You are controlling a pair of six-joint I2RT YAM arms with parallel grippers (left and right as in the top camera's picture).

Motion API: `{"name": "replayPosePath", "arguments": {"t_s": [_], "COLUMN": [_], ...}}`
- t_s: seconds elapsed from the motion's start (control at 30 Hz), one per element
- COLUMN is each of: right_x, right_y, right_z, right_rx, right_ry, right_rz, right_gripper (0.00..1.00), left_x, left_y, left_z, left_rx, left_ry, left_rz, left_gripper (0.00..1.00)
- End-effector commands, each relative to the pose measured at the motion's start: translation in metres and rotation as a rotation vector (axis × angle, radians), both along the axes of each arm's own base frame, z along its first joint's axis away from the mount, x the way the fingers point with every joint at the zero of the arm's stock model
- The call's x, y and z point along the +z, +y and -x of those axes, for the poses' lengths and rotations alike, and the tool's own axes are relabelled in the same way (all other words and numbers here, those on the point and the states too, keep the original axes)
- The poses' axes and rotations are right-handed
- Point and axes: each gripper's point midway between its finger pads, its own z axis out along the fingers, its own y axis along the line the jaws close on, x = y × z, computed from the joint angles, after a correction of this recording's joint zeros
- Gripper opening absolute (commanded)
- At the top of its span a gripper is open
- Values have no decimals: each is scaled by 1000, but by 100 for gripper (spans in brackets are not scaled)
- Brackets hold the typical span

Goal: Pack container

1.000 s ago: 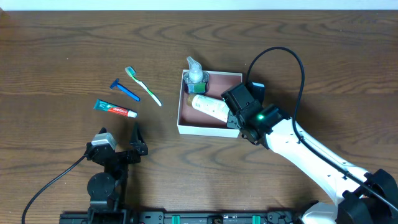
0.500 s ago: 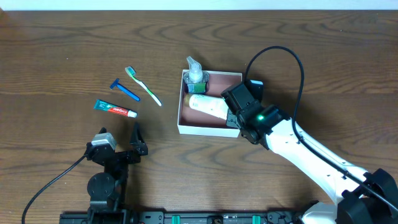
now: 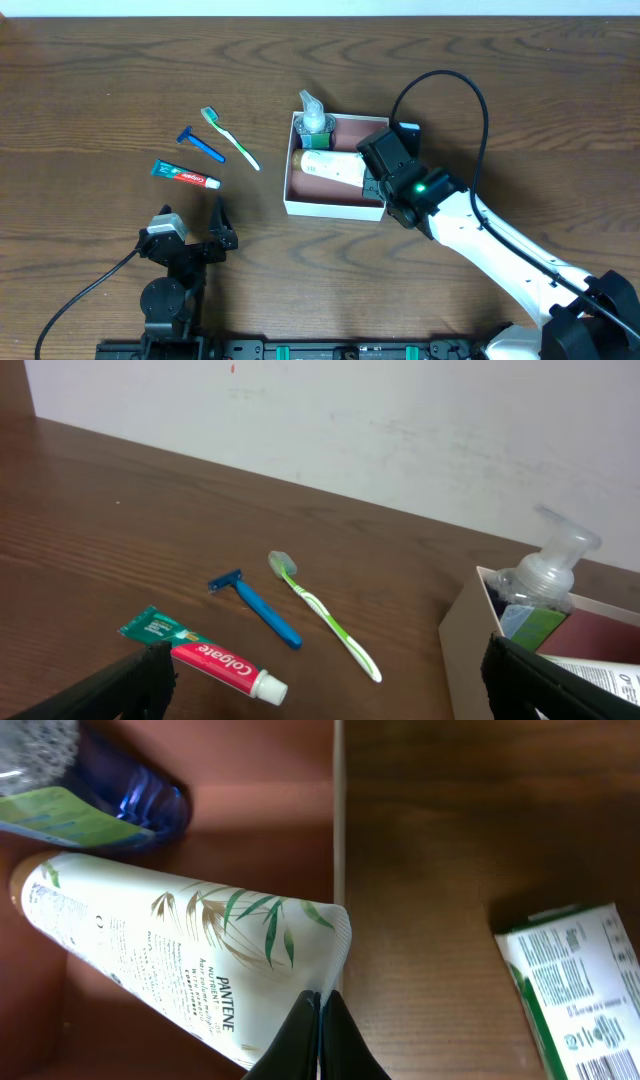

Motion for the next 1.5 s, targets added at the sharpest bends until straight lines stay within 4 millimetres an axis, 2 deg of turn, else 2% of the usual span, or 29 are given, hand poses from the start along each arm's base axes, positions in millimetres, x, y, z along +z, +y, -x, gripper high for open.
{"name": "replayPosePath", "arguments": {"t_s": [0.0,0.37,0.47,0.57,0.73,1.23,1.47], "right_x": [20,120,141,151,151,123,118], "right_y": [8,27,33,36,38,61,59], "right_z": [-6,-24,-27,-30,-33,-55,-66], "right_rx": [86,230,268,286,293,325,318], "right_ry": [-57,-272,-311,-343,-347,-333,-346], "right_rz": [-2,-53,-61,-58,-57,-63,-55], "right_gripper": [1,1,1,1,1,1,1], "left_x": [-18,-18,-18,-18,-18,-18,-18], "left_y": [3,3,3,3,3,3,3], "left_z": [1,1,1,1,1,1,1], "left_rx": [13,13,13,13,13,13,13], "left_ry": [52,52,52,52,52,52,52], "left_rz": [-12,-12,-12,-12,-12,-12,-12], "left_gripper": [98,98,98,98,98,98,98]}}
